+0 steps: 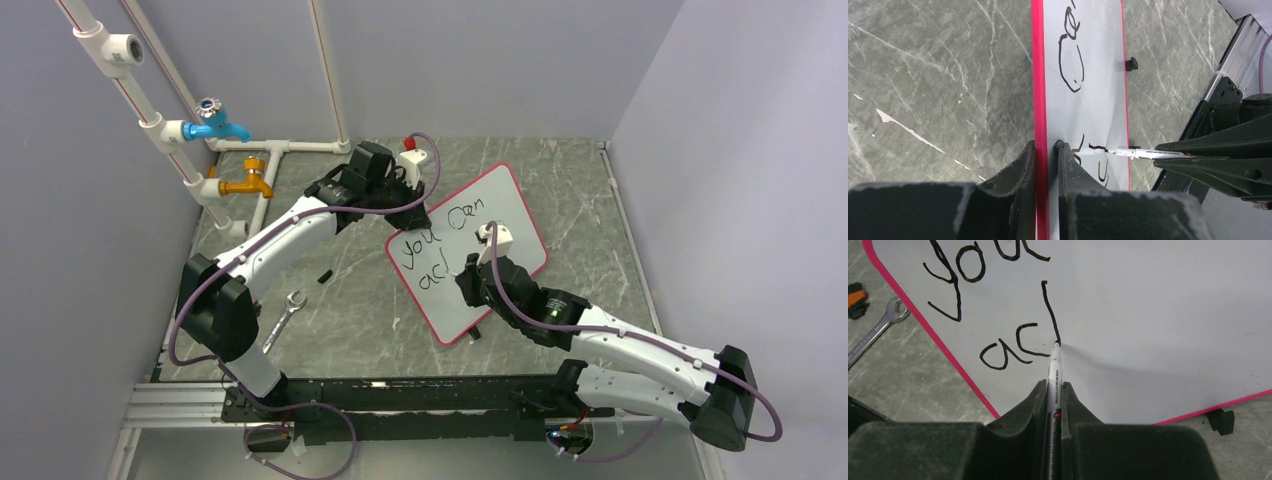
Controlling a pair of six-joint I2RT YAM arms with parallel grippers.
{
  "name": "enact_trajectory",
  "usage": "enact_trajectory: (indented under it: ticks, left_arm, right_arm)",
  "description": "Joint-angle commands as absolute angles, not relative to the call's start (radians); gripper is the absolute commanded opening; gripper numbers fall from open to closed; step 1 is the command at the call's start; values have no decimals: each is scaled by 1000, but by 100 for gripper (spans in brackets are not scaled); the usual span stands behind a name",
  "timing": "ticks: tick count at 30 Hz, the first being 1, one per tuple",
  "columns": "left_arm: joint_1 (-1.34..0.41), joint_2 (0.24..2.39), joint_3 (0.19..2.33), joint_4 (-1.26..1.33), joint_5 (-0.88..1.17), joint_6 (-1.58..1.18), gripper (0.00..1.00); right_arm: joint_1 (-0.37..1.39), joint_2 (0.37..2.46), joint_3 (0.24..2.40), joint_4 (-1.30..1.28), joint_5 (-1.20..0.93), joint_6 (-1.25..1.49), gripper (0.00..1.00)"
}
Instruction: Write a sentence on the whiteboard
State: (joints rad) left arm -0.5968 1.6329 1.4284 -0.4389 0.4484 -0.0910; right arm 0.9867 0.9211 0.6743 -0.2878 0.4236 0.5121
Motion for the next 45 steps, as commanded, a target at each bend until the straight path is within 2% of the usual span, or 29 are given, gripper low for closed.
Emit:
enact_trajectory:
  ticks: [1,19,45]
  left_arm:
    - [-592,1582,1429,-409,393,-11,0]
    - [-603,1582,1433,-421,391,22,0]
    - [-602,1561,1435,-424,383,25,0]
  right_arm:
    - [984,944,739,-265,470,491,0]
    - [972,1035,829,-262,541,450,0]
    - [950,954,769,-401,439,517,0]
